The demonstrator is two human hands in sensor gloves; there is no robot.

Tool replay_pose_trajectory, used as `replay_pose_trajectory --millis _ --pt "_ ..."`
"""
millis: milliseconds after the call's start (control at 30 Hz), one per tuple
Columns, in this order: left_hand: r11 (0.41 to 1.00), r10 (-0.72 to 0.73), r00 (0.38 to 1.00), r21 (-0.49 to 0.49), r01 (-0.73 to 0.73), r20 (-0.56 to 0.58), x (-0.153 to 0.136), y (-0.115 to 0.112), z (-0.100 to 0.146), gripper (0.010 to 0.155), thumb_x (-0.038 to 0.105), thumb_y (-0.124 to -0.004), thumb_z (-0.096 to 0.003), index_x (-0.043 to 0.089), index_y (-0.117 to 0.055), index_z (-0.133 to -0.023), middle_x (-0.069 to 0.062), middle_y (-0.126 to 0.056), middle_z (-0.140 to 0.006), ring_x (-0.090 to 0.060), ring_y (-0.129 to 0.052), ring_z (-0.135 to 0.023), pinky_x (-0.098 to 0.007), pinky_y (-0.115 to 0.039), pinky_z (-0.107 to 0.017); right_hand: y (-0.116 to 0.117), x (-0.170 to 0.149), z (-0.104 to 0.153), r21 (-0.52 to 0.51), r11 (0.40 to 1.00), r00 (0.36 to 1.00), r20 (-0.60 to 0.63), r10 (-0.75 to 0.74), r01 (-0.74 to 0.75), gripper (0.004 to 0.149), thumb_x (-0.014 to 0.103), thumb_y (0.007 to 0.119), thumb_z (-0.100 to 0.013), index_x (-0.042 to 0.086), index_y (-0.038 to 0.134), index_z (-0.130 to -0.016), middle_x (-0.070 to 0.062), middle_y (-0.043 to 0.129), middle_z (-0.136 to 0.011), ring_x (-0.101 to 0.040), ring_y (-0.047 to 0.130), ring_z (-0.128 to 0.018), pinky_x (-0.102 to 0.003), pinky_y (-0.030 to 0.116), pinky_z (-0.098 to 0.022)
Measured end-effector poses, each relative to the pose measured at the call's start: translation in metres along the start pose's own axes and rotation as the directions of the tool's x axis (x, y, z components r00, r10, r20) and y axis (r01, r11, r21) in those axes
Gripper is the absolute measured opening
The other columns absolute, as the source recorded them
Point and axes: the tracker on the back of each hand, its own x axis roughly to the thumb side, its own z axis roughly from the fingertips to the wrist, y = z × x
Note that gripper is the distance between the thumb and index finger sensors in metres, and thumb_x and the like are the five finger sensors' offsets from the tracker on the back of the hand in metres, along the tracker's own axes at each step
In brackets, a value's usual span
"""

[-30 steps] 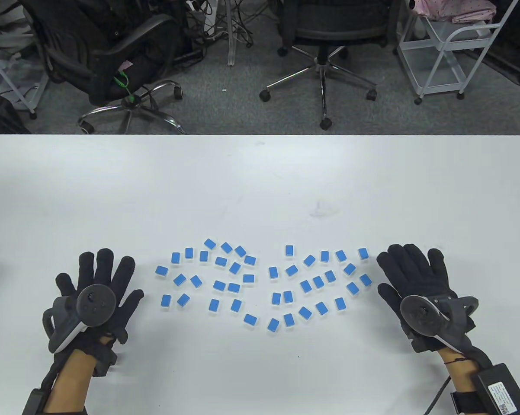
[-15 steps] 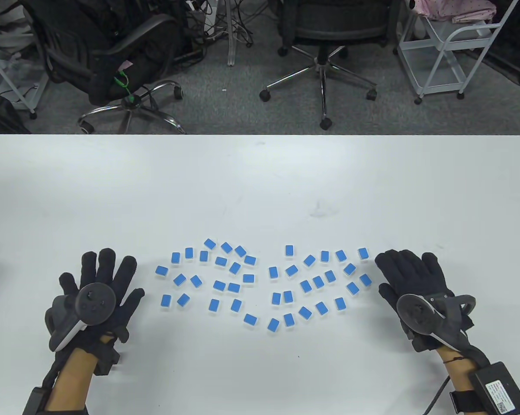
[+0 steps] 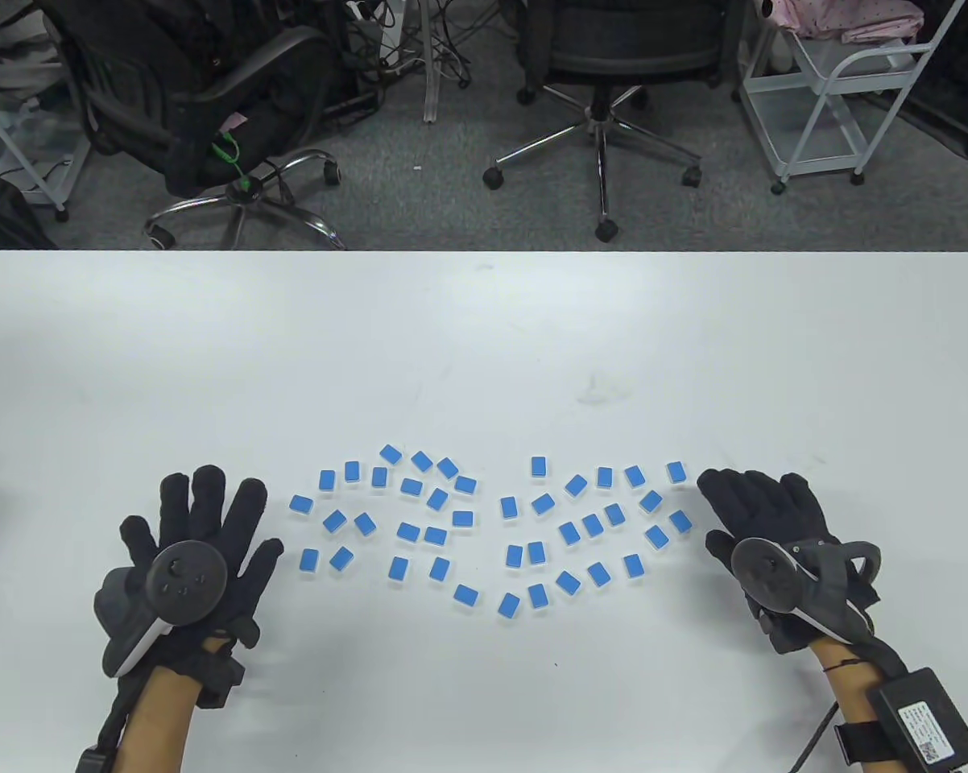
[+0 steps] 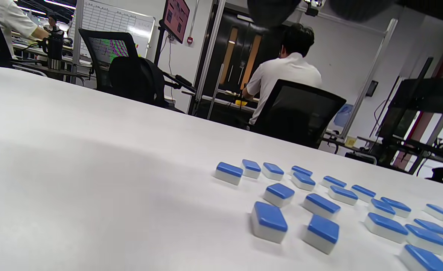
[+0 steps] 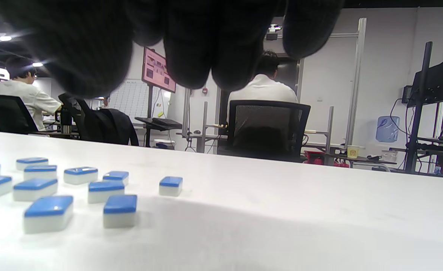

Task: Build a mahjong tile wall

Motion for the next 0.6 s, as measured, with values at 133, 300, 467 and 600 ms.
replay_pose_trajectory --millis 133,300,467,600 --pt "0.994 0.099 0.994 -0.052 -0.101 -0.039 -0.009 -0.010 -0.001 0.069 0.066 -0.054 -0.0490 0.045 -0.040 -0.113 0.006 -0.016 -0.123 -0.027 -0.007 -0.113 -0.068 -0.006 -0.072 0.008 0.001 -0.001 0.075 0.997 1.000 -0.003 0.026 -0.025 0.073 0.049 0.085 -0.033 0.039 0.052 -0.096 0.005 0.076 -0.101 -0.025 0.076 -0.095 -0.059 0.056 -0.078" --pt "0.992 0.096 0.995 -0.080 -0.095 0.015 -0.001 -0.012 -0.001 0.069 0.066 -0.054 -0.0493 0.044 -0.041 -0.113 0.005 -0.018 -0.123 -0.028 -0.008 -0.113 -0.068 -0.006 -0.072 0.028 0.009 -0.005 0.219 0.972 0.996 0.005 0.090 -0.089 0.072 0.049 0.085 -0.033 0.038 0.051 -0.097 0.002 0.073 -0.103 -0.028 0.076 -0.094 -0.063 0.060 -0.074" --pt "0.984 0.142 0.988 -0.115 -0.135 0.062 0.009 -0.015 -0.001 0.069 0.066 -0.054 -0.0494 0.043 -0.043 -0.113 0.004 -0.020 -0.123 -0.028 -0.008 -0.113 -0.068 -0.007 -0.072 0.049 0.009 -0.015 0.349 0.937 0.997 -0.057 0.049 -0.026 0.070 0.046 0.083 -0.035 0.036 0.051 -0.096 0.004 0.088 -0.078 -0.027 0.091 -0.072 -0.058 0.073 -0.064" --pt "0.980 0.160 0.983 -0.130 -0.148 0.090 0.013 -0.016 0.000 0.069 0.066 -0.054 -0.0494 0.042 -0.043 -0.113 0.004 -0.020 -0.123 -0.028 -0.008 -0.113 -0.068 -0.007 -0.072 0.052 0.009 -0.026 0.405 0.914 0.995 -0.093 0.033 0.007 0.070 0.046 0.084 -0.035 0.039 0.049 -0.096 0.003 0.085 -0.080 -0.028 0.089 -0.070 -0.058 0.073 -0.064"
